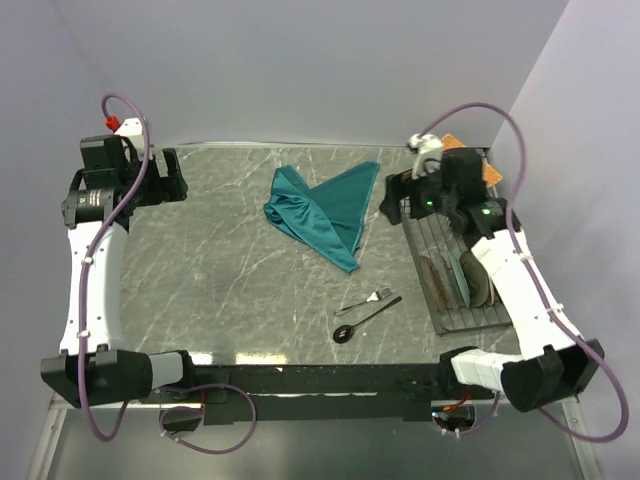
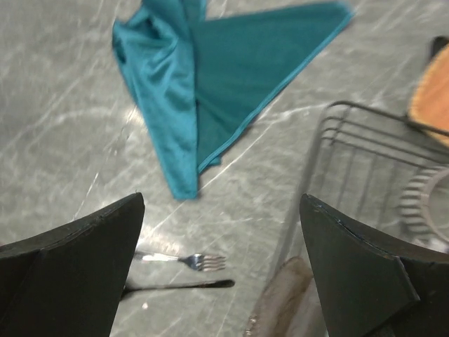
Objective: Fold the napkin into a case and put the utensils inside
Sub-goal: Move the crumpled napkin to the center of the board.
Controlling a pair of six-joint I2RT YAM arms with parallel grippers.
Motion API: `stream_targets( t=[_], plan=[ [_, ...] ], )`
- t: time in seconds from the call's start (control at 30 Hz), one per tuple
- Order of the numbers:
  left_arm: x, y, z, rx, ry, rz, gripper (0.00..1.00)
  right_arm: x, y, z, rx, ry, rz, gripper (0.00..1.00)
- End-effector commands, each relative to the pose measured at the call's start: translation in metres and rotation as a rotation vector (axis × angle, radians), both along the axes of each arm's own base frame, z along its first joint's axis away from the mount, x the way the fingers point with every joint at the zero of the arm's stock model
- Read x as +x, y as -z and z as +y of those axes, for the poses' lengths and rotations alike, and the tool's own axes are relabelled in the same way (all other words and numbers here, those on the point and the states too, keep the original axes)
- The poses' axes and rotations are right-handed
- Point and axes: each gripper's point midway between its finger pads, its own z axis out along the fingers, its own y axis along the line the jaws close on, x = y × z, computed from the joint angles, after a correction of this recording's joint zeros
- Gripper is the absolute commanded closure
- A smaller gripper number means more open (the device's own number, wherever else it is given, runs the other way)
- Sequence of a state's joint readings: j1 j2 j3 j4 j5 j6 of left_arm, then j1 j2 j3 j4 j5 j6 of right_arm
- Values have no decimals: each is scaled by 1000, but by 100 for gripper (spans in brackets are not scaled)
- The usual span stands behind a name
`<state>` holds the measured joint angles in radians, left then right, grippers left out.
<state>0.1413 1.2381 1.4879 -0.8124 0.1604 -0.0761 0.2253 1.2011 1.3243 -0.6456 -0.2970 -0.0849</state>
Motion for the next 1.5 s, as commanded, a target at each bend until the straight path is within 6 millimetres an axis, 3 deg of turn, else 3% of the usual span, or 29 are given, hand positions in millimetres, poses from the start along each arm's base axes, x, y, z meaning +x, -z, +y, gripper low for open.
stream_targets(
  t=[0.0,0.2,0.23,0.3,0.33,0.37,0.4,0.53,0.6,0.63,0.67,0.7,0.73,0.77,0.8,0.83,0.87,0.9,0.93,0.97,1.0,1.03,1.1,1.13,1.2,1.23,1.47],
  plan=[
    [5,4,6,34,-6,18,1,-5,2,41,-58,-122,-16,0],
    [18,10,4,24,19,14,1,15,37,85,-134,-196,53,0],
    [19,17,2,3,13,25,1,19,55,95,-161,-212,97,0],
    [26,21,1,-18,9,13,1,27,62,104,-184,-214,124,0],
    [29,28,-1,-39,2,25,1,30,85,110,-215,-223,191,0],
    [33,34,-2,-53,7,33,1,35,84,116,-208,-232,201,0],
    [40,35,-3,-64,11,21,1,39,103,121,-225,-238,254,0],
    [70,42,-27,-127,95,-4,1,46,133,129,-246,-249,351,0],
    [91,57,-36,-123,105,17,1,48,146,129,-256,-247,377,0],
    [103,51,-50,-116,138,-5,1,49,151,130,-258,-247,381,0],
    [117,71,-56,-118,145,38,1,48,158,129,-266,-245,397,0],
    [126,74,-62,-131,147,41,1,47,166,129,-272,-244,414,0],
    [141,64,-77,-141,172,8,1,45,172,130,-268,-248,432,1],
    [155,88,-86,-161,186,54,1,42,179,128,-274,-246,452,2],
    [165,93,-94,-181,188,60,1,40,184,128,-274,-248,469,3],
    [179,84,-107,-185,208,32,1,35,191,127,-274,-254,493,4],
    [193,110,-116,-191,214,69,1,32,193,127,-274,-255,500,4],
    [201,119,-123,-197,216,79,1,30,196,125,-278,-252,507,5],
    [212,115,-135,-198,231,58,2,26,203,121,-288,-246,520,5],
    [222,141,-141,-206,231,95,2,23,203,120,-291,-246,521,5],
    [231,138,-149,-224,245,80,3,21,205,117,-294,-241,526,6],
    [236,163,-159,-235,258,121,5,16,212,113,-304,-238,544,6],
    [249,167,-170,-244,266,106,7,11,211,111,-302,-235,547,6],
    [252,186,-179,-243,275,127,8,6,215,108,-306,-235,562,6],
    [262,190,-187,-236,275,102,8,3,216,105,-306,-226,566,6],
    [264,205,-192,-237,275,120,9,-1,219,102,-312,-222,580,6],
    [279,249,-204,-239,254,156,19,-14,222,87,-343,-206,584,5]
  ],
)
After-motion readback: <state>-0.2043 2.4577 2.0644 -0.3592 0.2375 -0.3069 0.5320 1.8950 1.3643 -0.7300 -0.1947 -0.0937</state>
